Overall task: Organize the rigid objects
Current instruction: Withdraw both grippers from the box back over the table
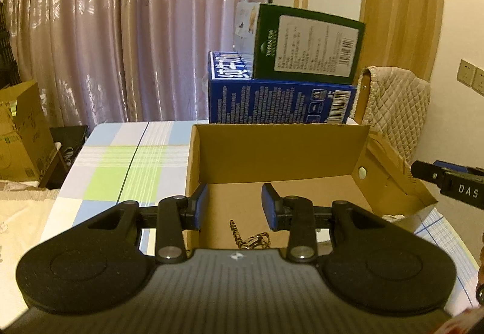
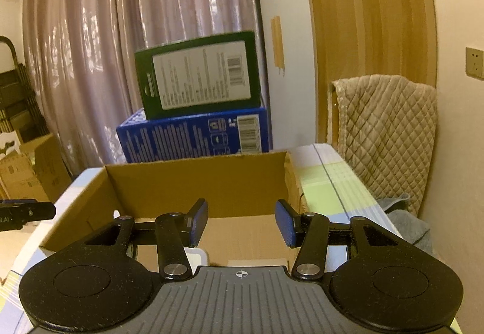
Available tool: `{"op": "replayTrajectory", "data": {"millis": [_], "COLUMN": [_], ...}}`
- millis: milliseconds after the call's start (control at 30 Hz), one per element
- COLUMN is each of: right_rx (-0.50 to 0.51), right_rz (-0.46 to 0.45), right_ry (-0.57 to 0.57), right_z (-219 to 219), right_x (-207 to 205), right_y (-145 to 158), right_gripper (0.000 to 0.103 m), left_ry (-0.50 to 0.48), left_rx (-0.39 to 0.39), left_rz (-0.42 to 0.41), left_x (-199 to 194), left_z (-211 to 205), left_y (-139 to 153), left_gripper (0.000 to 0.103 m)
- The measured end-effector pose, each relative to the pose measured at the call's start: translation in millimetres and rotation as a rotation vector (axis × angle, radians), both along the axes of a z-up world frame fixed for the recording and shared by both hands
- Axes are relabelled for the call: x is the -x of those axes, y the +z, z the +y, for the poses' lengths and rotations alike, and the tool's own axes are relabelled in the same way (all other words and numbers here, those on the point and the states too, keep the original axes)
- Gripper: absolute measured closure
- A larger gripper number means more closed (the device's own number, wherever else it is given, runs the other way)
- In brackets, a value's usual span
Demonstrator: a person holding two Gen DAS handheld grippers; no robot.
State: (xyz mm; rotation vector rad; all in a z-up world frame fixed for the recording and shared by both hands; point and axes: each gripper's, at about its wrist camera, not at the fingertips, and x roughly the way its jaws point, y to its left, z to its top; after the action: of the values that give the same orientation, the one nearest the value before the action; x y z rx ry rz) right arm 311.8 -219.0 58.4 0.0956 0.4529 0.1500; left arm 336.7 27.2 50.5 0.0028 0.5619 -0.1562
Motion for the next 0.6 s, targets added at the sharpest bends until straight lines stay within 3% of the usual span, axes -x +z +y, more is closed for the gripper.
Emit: {"op": "replayTrajectory", "data": {"millis": [200,600], "right_rx": [-0.013,0.000], "right_rz": [-0.010,0.013], "right_ry": [-0.011,0.027], "right_z": [-10.5,-21.6], "right_x": [23.7,87.7], "right_y": [6.3,0.5], "right_gripper": [0.056,0.056], "left_ry": [-0.014,-0.025], "left_rx": [-0.019,-0.017], "left_rz": [-0.012,0.062], "left_x": [28.3,108.5], "left_z": [-5.1,1.3], "left_y": [3.5,-25.0], "left_gripper": [0.070,0.070]}}
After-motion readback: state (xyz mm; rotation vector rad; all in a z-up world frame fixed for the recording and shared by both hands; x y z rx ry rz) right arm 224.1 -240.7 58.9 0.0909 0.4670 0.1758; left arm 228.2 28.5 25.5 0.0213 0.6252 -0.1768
